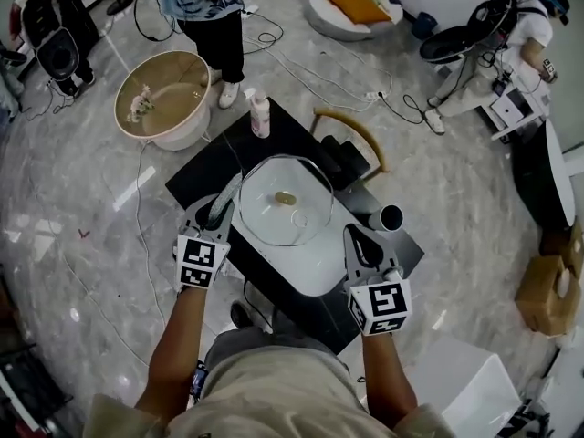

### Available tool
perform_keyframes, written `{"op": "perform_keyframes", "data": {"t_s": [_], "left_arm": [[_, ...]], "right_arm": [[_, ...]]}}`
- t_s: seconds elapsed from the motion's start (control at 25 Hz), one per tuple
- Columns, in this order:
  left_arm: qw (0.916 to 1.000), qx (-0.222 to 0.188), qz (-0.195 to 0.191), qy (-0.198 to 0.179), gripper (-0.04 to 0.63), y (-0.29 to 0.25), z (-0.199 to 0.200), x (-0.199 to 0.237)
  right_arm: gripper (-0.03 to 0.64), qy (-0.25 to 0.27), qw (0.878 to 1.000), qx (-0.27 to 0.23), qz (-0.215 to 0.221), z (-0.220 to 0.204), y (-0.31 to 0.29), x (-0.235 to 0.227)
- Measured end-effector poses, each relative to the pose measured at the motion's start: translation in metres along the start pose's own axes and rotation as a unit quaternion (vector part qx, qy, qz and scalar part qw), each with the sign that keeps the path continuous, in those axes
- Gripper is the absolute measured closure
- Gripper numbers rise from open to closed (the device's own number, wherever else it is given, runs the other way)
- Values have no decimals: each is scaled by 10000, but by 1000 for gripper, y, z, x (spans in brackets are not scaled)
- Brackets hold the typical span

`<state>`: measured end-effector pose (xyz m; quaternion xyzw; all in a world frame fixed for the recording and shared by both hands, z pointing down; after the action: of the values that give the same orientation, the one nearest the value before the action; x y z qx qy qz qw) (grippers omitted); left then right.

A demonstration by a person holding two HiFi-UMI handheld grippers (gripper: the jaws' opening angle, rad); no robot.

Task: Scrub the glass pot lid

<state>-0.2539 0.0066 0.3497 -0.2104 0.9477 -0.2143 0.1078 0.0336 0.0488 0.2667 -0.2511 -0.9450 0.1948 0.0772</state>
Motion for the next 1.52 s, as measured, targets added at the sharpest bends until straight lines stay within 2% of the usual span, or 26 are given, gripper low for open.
{"op": "perform_keyframes", "data": {"t_s": [0.28,0.64,0.92,1.12,1.24,1.52], "left_arm": [[9970,760,-28,171,509,-98,-44,-16],[9905,1299,64,444,509,-180,-79,-34],[9908,1303,-248,265,509,-216,-70,-74],[9875,1248,-960,6,509,-242,-55,-149],[9835,1290,-1263,-135,508,-251,-49,-177],[9821,1268,-1378,-187,508,-250,-50,-181]], "right_arm": [[592,-421,9985,345,14,-54,-19,-32],[592,-753,9952,607,-166,-106,-14,-62],[592,-954,9924,687,-367,-126,-6,-82],[592,-1053,9903,743,-510,-133,-1,-92],[592,-1097,9896,754,-549,-134,-4,-93],[592,-1109,9893,764,-555,-134,-5,-94]]}}
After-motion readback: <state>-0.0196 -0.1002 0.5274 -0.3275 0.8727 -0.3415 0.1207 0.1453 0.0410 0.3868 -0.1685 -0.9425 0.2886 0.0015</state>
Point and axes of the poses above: the fingertips, and each gripper's own axes: y backward along the fingers, x to its left, z out of its top, the point moved 5 cm from there along y, backward along the fingers, and after that the axes turned 1 degree about -x, right-handed, at the moved point
